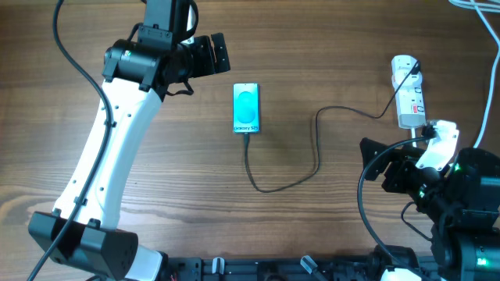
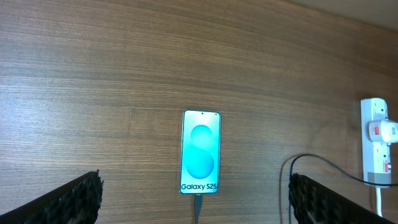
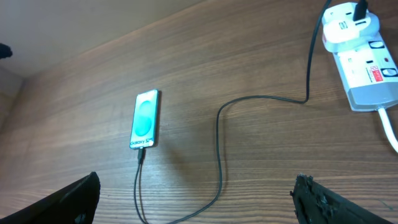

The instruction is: Plug charger to phone and switch on socket

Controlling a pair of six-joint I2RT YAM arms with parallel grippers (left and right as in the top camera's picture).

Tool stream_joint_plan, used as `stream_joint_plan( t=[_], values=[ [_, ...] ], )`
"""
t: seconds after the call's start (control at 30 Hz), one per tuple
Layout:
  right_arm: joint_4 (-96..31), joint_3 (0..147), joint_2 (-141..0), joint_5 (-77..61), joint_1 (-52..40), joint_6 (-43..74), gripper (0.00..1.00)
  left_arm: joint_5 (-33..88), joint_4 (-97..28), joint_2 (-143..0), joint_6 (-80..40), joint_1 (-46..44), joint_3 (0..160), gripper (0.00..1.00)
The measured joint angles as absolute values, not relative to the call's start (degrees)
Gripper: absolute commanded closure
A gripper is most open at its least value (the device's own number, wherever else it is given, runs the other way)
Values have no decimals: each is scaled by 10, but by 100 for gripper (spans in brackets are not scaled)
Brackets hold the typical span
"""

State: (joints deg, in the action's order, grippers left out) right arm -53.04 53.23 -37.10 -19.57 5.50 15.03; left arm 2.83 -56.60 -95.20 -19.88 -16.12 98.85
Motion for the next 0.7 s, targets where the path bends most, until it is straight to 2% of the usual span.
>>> stream_joint_plan(
  t=[0.7],
  values=[
    [-470,529,-316,-206,55,53,0,28,-566,-952,-199,-161,988,0]
  ],
)
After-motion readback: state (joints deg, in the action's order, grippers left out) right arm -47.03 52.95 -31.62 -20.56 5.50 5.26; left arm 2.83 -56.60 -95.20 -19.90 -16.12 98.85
